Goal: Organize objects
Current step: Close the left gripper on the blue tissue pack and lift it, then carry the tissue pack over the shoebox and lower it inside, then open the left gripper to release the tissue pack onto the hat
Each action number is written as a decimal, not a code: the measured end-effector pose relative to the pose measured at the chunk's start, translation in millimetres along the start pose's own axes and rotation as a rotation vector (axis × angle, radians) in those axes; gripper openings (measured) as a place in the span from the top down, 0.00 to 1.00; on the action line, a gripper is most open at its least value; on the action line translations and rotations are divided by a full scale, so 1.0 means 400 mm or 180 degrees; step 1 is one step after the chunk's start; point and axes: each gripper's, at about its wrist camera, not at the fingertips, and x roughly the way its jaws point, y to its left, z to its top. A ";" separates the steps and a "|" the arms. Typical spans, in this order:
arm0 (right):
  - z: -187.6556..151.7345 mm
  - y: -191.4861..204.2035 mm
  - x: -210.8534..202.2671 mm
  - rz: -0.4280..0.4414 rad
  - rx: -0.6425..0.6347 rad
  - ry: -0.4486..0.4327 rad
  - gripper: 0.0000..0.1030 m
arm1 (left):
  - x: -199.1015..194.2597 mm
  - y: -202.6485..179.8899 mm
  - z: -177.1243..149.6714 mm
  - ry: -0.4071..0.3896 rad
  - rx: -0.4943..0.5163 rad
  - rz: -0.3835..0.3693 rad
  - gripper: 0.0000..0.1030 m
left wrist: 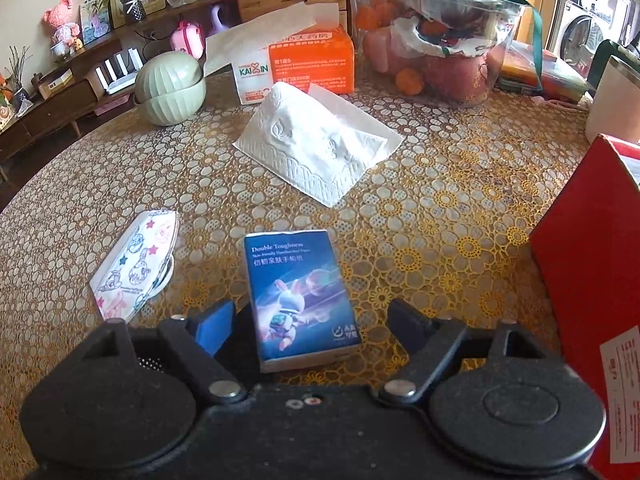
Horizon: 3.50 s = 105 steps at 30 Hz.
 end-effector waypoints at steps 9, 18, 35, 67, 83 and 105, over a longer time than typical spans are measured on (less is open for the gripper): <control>-0.002 0.001 0.001 0.0000 0.0032 0.0003 0.95 | -0.003 0.016 0.004 0.0024 -0.0133 0.0058 0.48; 0.000 0.000 0.000 -0.0023 0.0035 -0.0016 0.95 | -0.108 0.028 -0.001 -0.0085 -0.0158 -0.0083 0.51; -0.003 0.001 0.002 -0.0048 0.0045 -0.0077 0.95 | -0.376 -0.063 -0.064 -0.0239 0.0184 -0.0598 0.55; -0.003 -0.015 -0.088 0.0073 -0.0044 -0.0319 0.95 | -0.427 -0.535 -0.041 -0.0306 0.1099 -0.1491 0.71; -0.005 -0.011 -0.090 0.0074 -0.0078 -0.0333 0.95 | -0.352 -0.545 -0.054 -0.0116 0.1104 -0.1443 0.66; -0.002 -0.004 -0.080 -0.0030 -0.0141 -0.0301 0.96 | -0.475 -0.281 -0.076 -0.0528 0.0790 -0.1148 0.17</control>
